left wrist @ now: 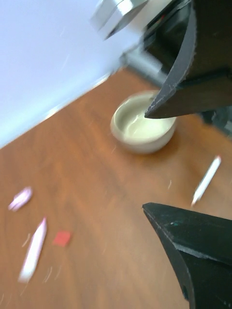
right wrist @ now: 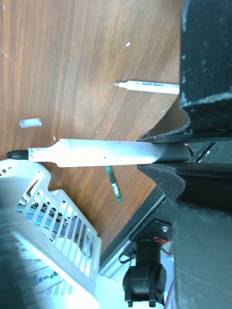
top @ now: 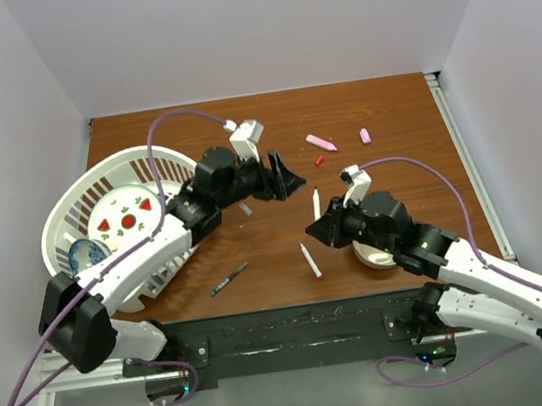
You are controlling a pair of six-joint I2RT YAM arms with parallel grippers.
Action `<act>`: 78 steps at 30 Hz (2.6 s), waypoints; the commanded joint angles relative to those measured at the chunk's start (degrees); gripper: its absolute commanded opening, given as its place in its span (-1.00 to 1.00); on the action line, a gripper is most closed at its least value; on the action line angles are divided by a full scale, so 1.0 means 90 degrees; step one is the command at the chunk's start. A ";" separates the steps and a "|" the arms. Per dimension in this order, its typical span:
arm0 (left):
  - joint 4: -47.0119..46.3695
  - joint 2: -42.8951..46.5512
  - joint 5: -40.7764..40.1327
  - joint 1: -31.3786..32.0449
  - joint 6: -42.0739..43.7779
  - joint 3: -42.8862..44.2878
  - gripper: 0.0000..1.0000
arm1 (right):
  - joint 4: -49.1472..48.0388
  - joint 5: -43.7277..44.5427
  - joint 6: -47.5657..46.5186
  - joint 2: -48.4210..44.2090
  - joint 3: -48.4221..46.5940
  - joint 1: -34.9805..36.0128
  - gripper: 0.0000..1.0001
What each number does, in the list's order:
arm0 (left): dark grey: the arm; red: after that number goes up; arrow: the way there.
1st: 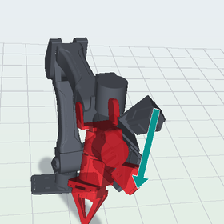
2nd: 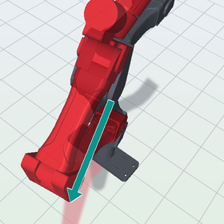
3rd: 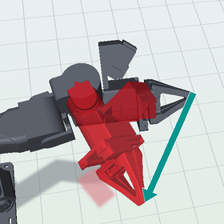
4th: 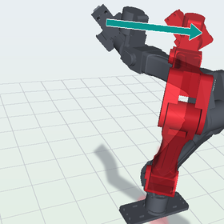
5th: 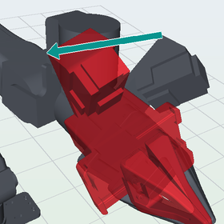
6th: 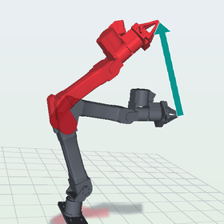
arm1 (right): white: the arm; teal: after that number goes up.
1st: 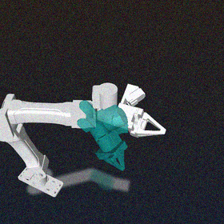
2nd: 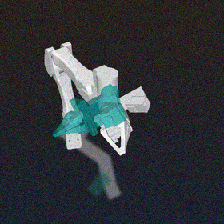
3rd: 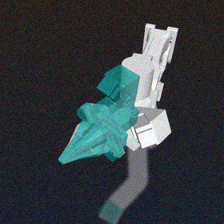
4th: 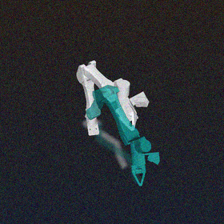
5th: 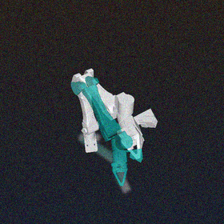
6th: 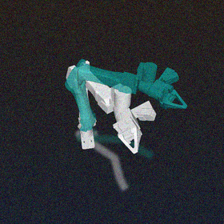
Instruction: Insert the pens into the pen caps
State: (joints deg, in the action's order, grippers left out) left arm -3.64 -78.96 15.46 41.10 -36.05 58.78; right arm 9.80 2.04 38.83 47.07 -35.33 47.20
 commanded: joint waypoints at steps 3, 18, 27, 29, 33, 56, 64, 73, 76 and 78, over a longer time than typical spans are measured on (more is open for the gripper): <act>0.2960 -0.1214 -0.2615 -0.0260 0.2247 0.2439 0.34 | 0.0658 0.0690 -0.0358 -0.0512 -0.0293 0.0009 -1.00; 0.4848 -0.5200 -0.2743 -0.1481 0.2531 0.6192 0.01 | 0.0981 0.0730 -0.0603 -0.0884 -0.0322 0.0009 -1.00; 0.4750 -0.6080 -0.2568 -0.1588 0.2453 0.6525 -0.05 | 0.1108 0.0857 -0.0711 -0.0845 -0.0498 0.0010 -1.00; 0.4750 -0.6197 -0.2558 -0.1598 0.2424 0.6535 -0.07 | 0.1069 0.0876 -0.0701 -0.0835 -0.0518 0.0009 -1.00; 0.4691 -0.6315 -0.2617 -0.1627 0.2434 0.6476 -0.09 | 0.1069 0.0876 -0.0691 -0.0816 -0.0518 0.0009 -1.00; 0.4818 -0.6735 -0.2832 -0.1657 0.2619 0.6506 -0.44 | 0.1137 0.0906 -0.0740 -0.0816 -0.0547 0.0010 -1.00; 0.4294 -0.6179 -0.2120 -0.1647 0.2823 0.5784 -1.00 | 0.1137 0.0896 -0.0730 -0.0874 -0.0527 0.0009 -1.00; 0.3002 -0.4558 -0.1015 -0.0965 0.5244 0.3812 -0.52 | 0.1215 0.1013 -0.0701 -0.1050 -0.0547 0.0009 -1.00; 0.2924 -0.4294 -0.0821 -0.0769 0.5743 0.3586 -0.35 | 0.1293 0.1033 -0.0720 -0.1089 -0.0615 0.0009 -1.00; 0.2953 -0.4196 -0.0461 -0.0758 0.5900 0.3556 -0.34 | 0.1362 0.1033 -0.0711 -0.1118 -0.0664 0.0009 -1.00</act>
State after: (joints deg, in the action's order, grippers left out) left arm 26.63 -121.69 4.51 32.97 8.21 91.74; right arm 21.56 9.63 32.99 37.89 -38.17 47.20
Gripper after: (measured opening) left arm 0.320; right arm 0.168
